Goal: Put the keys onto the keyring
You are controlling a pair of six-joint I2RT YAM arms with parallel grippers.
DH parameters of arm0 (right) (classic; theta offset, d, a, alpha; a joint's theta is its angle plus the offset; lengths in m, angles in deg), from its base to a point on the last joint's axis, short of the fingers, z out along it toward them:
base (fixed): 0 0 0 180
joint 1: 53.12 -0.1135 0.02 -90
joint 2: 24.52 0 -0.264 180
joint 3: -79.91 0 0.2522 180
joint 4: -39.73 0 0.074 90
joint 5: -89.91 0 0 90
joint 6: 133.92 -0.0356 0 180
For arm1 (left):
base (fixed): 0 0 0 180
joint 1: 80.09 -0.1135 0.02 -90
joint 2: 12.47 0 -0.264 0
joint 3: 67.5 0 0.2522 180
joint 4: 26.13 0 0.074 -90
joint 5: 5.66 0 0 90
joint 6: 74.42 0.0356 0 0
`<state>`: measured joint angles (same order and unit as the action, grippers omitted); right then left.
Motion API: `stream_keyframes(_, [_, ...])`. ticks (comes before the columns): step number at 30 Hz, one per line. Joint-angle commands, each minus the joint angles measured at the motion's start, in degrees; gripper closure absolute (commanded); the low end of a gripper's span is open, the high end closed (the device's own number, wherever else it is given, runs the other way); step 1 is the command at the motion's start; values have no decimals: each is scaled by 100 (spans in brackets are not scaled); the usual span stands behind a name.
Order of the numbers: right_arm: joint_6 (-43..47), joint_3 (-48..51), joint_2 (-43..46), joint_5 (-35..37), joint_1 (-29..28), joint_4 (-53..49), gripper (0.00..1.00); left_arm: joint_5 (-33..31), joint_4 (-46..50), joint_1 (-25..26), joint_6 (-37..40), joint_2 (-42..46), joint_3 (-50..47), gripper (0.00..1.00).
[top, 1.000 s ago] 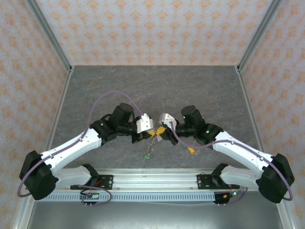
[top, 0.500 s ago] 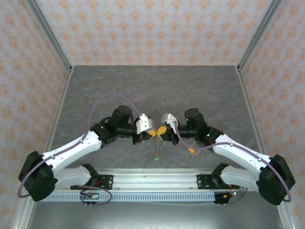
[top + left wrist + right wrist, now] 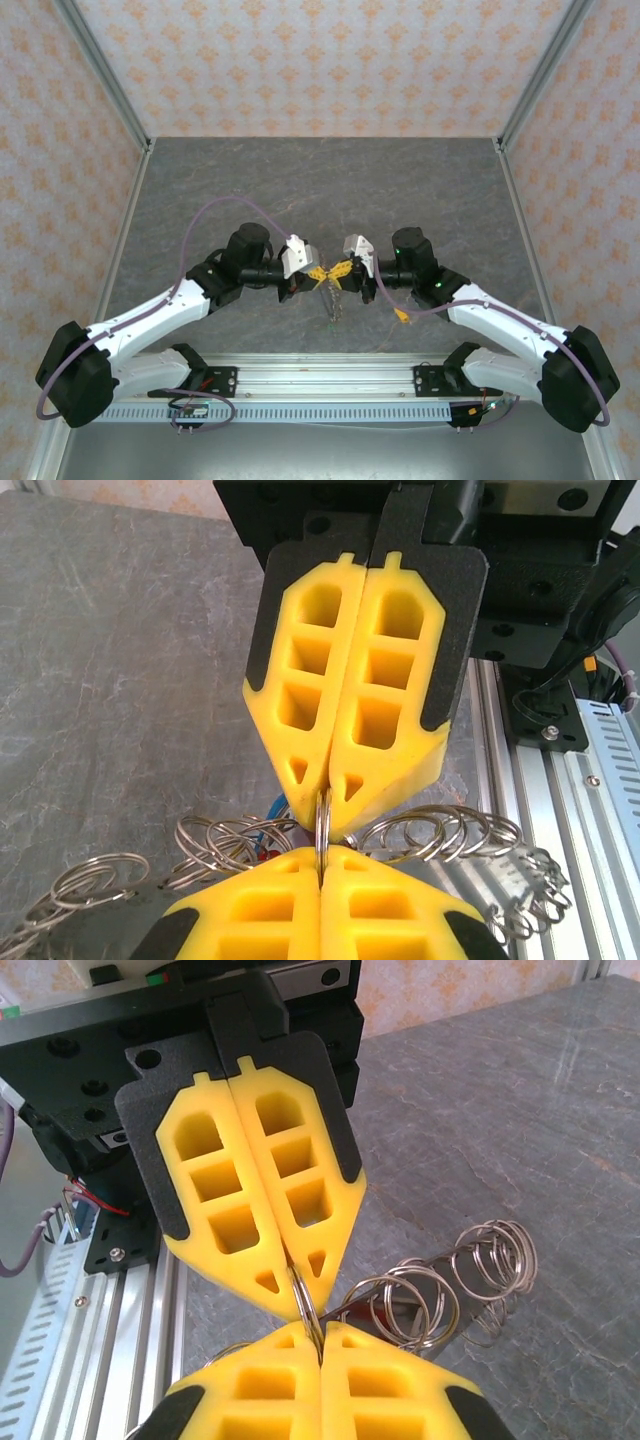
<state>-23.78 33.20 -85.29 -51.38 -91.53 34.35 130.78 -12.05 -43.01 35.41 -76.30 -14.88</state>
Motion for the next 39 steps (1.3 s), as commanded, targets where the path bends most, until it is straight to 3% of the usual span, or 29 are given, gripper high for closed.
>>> stream_keyframes(1, [153,-256,61,-92,31,-229,100,-53,315,10,367,105,294,92])
stream_keyframes(5, [467,-582,-20,-15,-12,-811,100,-347,843,62,718,-17,443,85])
stream_keyframes(17, [907,-1092,-240,239,-271,-1509,100,-504,1142,164,935,-138,674,80])
stream_keyframes(24, [1051,-1317,-364,329,-377,-1816,100,-497,1327,194,1011,-208,794,85])
stream_keyframes(28, [1088,-1338,-367,347,-412,-1851,100,-511,1362,198,1050,-252,820,100])
stream_keyframes(34, [1000,-1053,-123,542,-391,-1596,94,-494,1124,192,903,-143,684,100])
stream_keyframes(39, [648,-613,-49,146,-205,-1024,90,-160,329,169,511,79,365,100])
